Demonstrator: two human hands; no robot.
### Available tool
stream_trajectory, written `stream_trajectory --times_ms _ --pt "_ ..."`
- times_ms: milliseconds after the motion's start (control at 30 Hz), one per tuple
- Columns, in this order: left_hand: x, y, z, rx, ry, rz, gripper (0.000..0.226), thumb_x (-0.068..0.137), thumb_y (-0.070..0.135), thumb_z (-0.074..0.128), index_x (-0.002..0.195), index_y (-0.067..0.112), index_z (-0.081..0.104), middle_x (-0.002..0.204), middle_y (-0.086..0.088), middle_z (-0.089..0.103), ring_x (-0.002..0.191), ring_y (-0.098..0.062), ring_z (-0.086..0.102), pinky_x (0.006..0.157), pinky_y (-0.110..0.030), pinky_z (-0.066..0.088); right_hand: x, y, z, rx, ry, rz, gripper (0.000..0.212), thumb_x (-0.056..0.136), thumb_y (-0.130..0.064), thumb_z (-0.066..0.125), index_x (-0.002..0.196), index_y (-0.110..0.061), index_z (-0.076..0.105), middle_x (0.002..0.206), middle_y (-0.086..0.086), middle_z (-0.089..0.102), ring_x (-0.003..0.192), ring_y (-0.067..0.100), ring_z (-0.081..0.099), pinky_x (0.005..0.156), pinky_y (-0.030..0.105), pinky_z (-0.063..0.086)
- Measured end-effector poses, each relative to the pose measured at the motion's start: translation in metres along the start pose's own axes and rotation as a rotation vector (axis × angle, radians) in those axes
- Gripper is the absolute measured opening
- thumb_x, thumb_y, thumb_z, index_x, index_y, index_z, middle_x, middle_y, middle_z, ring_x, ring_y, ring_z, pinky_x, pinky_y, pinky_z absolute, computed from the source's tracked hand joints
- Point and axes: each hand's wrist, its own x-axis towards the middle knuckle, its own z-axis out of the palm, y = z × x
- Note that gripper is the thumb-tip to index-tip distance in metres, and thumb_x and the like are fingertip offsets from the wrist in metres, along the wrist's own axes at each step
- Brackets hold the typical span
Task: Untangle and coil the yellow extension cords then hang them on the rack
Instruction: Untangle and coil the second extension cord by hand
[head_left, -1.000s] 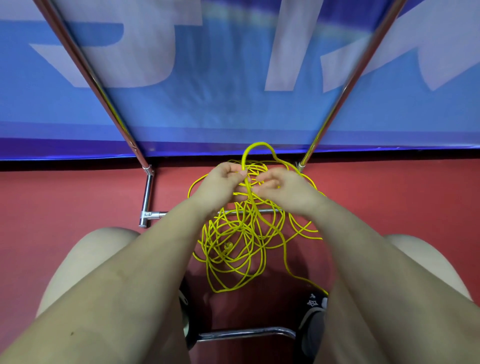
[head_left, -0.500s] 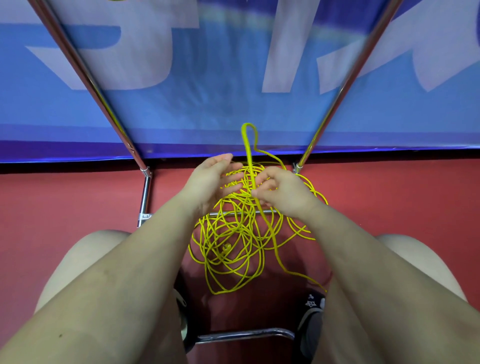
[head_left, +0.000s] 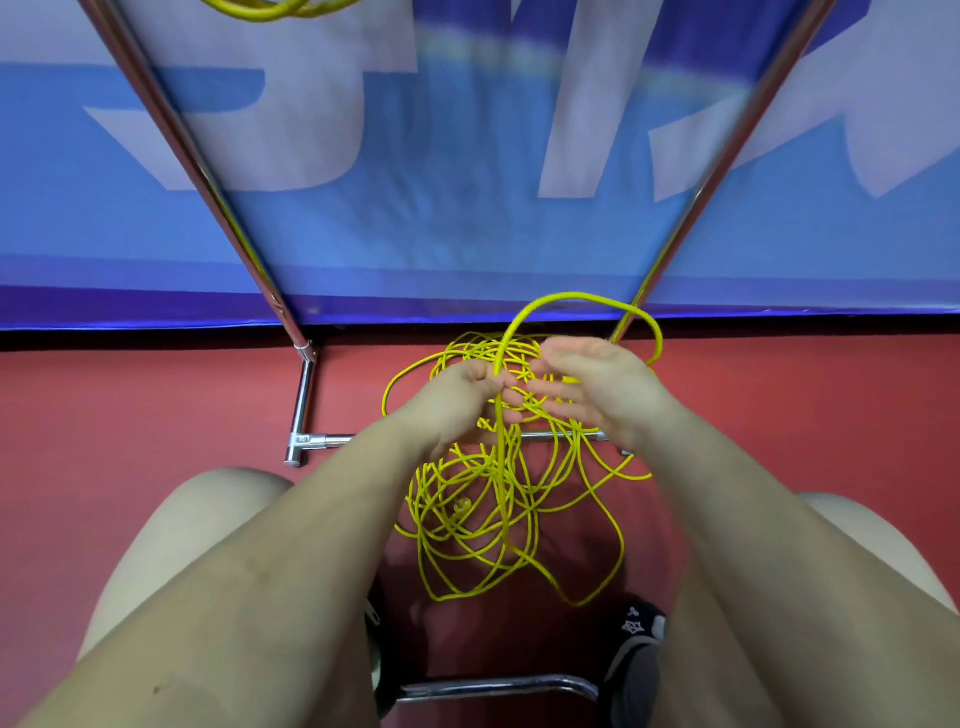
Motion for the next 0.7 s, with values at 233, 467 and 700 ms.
stream_trajectory --times_ms 233,467,700 --pt "0.008 0.013 -0.015 -0.425 0.310 0.072 0.016 0.102 0.015 0.035 0.094 0.015 0.049 0.087 -0.002 0.058 0.074 -0.012 0.062 0.050 -0.024 0.053 0.000 0.033 0.008 -1.156 -0.292 -0.097 0.011 0.087 -0.027 0.063 0.093 -0.018 0.061 0.065 -0.007 0.045 0.057 0.004 0.043 0.054 0.017 0.036" --pt "0.011 0.012 -0.019 -0.400 0.192 0.017 0.017 0.100 0.026 0.044 0.109 0.014 0.052 0.106 -0.006 0.062 0.092 -0.020 0.062 0.079 -0.036 0.054 0.000 0.017 0.011 -0.560 -0.134 -0.090 0.015 0.091 -0.011 0.056 0.078 -0.015 0.052 0.073 -0.002 0.063 0.057 0.009 0.060 0.059 0.021 0.047" --pt "0.000 -0.014 0.003 0.328 -0.277 -0.057 0.015 0.098 0.017 0.047 0.105 0.014 0.060 0.093 0.003 0.062 0.081 -0.003 0.054 0.069 -0.018 0.039 0.003 0.001 0.004 0.247 0.108 0.009 0.006 0.095 -0.009 0.050 0.090 -0.013 0.052 0.089 0.005 0.063 0.076 0.019 0.065 0.073 0.032 0.055"
